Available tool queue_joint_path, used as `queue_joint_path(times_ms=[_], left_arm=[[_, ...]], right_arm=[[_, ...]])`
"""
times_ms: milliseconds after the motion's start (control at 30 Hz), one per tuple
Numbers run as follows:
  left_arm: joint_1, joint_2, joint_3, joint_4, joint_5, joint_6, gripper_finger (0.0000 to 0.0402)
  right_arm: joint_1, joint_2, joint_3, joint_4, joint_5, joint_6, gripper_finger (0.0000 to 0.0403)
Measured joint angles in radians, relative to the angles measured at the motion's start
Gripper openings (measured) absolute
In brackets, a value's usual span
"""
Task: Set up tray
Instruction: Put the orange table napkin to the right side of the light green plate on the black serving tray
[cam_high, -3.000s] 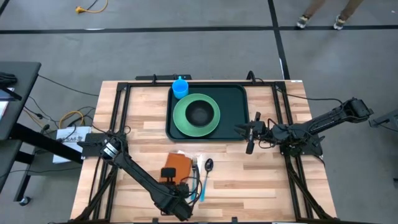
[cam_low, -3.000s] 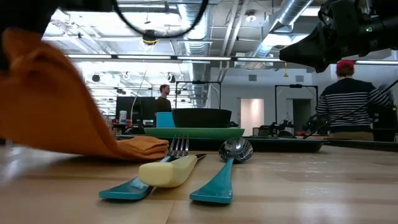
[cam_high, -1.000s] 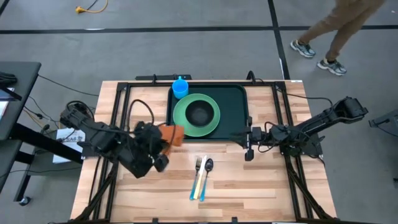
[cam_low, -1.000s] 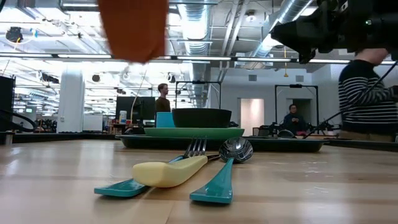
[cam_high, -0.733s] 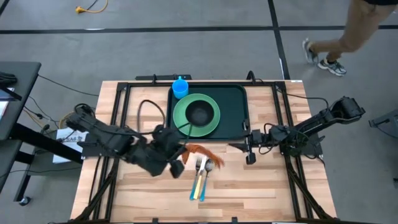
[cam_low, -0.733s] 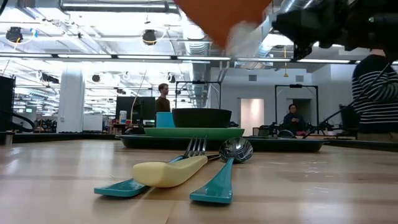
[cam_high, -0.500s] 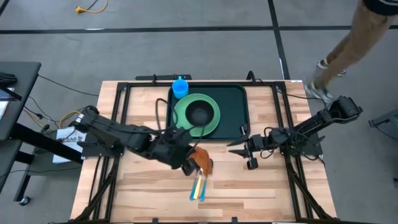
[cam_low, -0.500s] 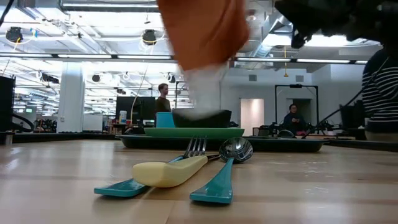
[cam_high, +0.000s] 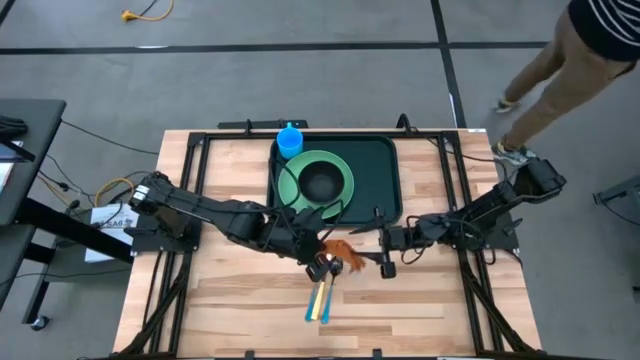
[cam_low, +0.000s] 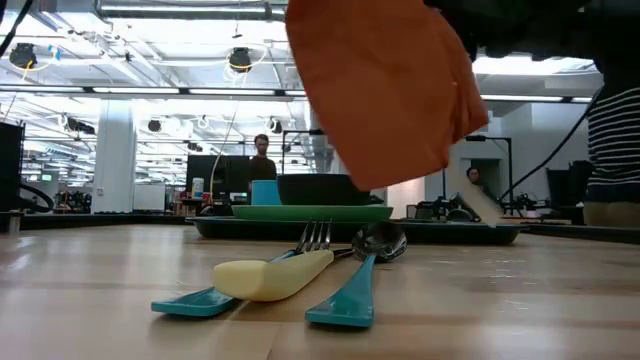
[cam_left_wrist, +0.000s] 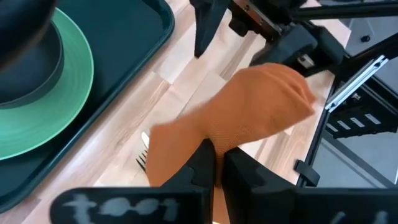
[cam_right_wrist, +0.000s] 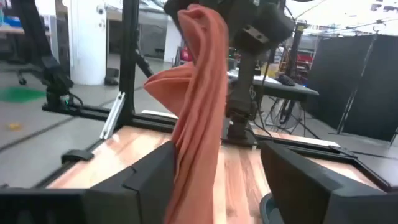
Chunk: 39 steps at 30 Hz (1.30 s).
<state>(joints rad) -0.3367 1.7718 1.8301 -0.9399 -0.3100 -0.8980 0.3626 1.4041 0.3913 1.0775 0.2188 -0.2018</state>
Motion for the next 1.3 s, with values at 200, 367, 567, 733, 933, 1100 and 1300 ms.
queue_joint_path(times_ms=[200, 367, 567, 733, 933, 1100, 1300], left_arm=[[0.0, 0.0, 0.0, -0.003, 0.018, -0.008, 0.0], [0.0, 0.0, 0.0, -0.011, 0.018, -0.013, 0.0], [0.0, 0.0, 0.0, -0.012, 0.026, -0.013, 0.0], [0.0, 0.0, 0.0, -0.012, 0.026, -0.01, 0.0], [0.0, 0.0, 0.0, -0.012, 0.027, -0.005, 0.0], [-0.005, 0.0, 0.0, -0.012, 0.034, -0.003, 0.0], [-0.011, 0.0, 0.0, -0.012, 0.057, -0.003, 0.0]], right_arm=[[0.003, 0.071, 0.062, -0.002, -0.004, -0.01, 0.0246], [0.013, 0.091, 0.104, -0.008, -0.008, -0.018, 0.0245], [0.034, 0.08, 0.133, -0.026, -0.008, -0.08, 0.0245], [0.035, 0.087, 0.193, -0.087, -0.008, -0.096, 0.0245], [0.012, 0.088, 0.3, -0.266, -0.008, -0.097, 0.0243], [0.007, 0.088, 0.341, -0.33, -0.008, -0.097, 0.023], [0.008, 0.088, 0.349, -0.368, 0.002, -0.122, 0.0204]])
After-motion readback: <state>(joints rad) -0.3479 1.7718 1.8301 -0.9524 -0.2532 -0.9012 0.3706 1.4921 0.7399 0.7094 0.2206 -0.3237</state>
